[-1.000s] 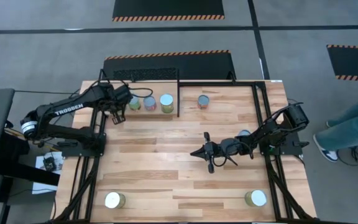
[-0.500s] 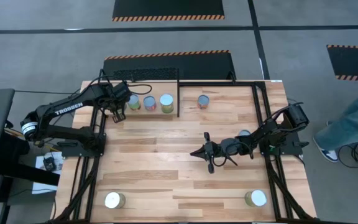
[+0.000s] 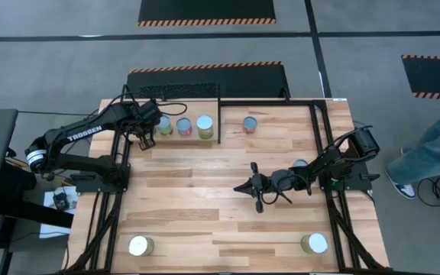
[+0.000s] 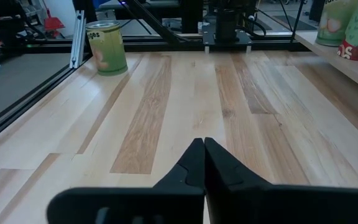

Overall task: Pick and place cans onto a shelf
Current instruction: Put the top canned pears on the shelf, then put the canned mixed fruits on the shelf

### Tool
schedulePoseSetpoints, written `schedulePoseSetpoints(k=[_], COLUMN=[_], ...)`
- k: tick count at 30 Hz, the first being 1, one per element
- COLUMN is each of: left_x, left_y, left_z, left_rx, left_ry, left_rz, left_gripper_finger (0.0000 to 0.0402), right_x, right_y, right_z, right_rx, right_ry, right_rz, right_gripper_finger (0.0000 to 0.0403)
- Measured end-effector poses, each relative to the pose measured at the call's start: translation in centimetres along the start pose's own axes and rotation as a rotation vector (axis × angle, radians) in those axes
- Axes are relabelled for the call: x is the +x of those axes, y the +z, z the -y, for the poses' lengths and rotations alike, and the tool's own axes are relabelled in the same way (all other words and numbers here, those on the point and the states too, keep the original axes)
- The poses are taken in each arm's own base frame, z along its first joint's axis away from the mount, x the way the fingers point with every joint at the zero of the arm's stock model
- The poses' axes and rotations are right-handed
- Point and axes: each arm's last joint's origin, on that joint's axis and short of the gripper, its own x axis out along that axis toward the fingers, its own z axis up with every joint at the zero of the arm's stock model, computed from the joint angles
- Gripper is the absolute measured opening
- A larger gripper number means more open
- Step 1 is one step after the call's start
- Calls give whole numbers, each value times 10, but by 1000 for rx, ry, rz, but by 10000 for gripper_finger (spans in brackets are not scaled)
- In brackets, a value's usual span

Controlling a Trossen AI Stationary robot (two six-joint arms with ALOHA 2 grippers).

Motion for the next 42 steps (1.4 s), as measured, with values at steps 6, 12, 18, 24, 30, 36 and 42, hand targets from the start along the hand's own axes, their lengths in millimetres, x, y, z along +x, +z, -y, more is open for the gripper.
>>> schedulePoseSetpoints(k=[6, 12, 18, 24, 30, 36, 42], left_x=[0, 0, 0, 0, -5, -18, -36], left_y=[0, 0, -1, -2, -3, 0, -6], left_z=[0, 0, 0, 0, -1, -7, -13], left_rx=[1, 0, 2, 6, 8, -9, -40], left_ry=[0, -1, -1, -2, -1, 8, 23], left_rz=[0, -4, -8, -16, -33, 3, 80], left_gripper_finger=[33, 62, 73, 73, 73, 73, 73], right_x=[0, 0, 0, 0, 0, 0, 0], right_y=[0, 0, 0, 0, 0, 0, 0], right_z=[0, 0, 0, 0, 0, 0, 0], right_rx=[0, 0, 0, 0, 0, 0, 0], right_ry=[0, 0, 0, 0, 0, 0, -1], right_rz=[0, 0, 0, 0, 0, 0, 0], right_gripper_finger=[7, 11, 9, 14, 10, 14, 12])
